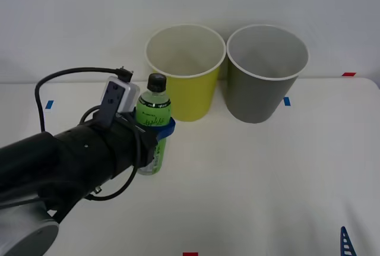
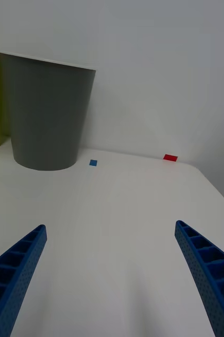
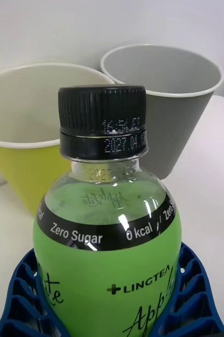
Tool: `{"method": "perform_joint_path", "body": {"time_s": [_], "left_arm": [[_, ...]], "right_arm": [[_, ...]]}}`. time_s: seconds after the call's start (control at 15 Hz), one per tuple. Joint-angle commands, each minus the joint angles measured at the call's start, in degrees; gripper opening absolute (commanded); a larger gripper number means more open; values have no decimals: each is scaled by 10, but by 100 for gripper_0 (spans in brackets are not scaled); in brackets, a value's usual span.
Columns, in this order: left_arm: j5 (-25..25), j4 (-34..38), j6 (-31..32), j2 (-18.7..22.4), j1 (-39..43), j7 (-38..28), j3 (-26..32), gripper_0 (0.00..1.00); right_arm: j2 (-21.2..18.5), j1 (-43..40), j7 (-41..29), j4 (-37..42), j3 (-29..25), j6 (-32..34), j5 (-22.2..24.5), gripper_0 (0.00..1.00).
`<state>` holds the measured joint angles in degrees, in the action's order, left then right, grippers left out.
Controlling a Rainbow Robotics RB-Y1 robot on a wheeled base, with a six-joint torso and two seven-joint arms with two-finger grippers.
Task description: Put cans in the gray bin and PET bottles in the light green bin.
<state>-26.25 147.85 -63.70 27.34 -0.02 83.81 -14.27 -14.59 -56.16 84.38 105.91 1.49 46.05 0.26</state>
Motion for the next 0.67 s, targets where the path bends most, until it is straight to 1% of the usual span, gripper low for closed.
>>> {"method": "perform_joint_path", "body": {"time_s": [0.07,0.13,0.2,0.33,0.47,0.67], "left_arm": [[-100,21,-136,-28,-103,-2,121,0],[-112,19,-159,-36,-128,-3,144,0],[-113,17,-189,-48,-166,-3,166,0],[-103,-11,-194,-64,-223,-6,180,1],[-99,-48,-166,-75,-263,-10,180,0],[-92,-107,-57,-85,-292,-14,170,0]], "right_arm": [[0,0,0,0,0,0,0,84],[0,0,0,0,0,0,0,85],[0,0,0,0,0,0,0,85],[0,0,0,0,0,0,0,84],[0,0,0,0,0,0,0,85],[0,0,0,0,0,0,0,84]]}}
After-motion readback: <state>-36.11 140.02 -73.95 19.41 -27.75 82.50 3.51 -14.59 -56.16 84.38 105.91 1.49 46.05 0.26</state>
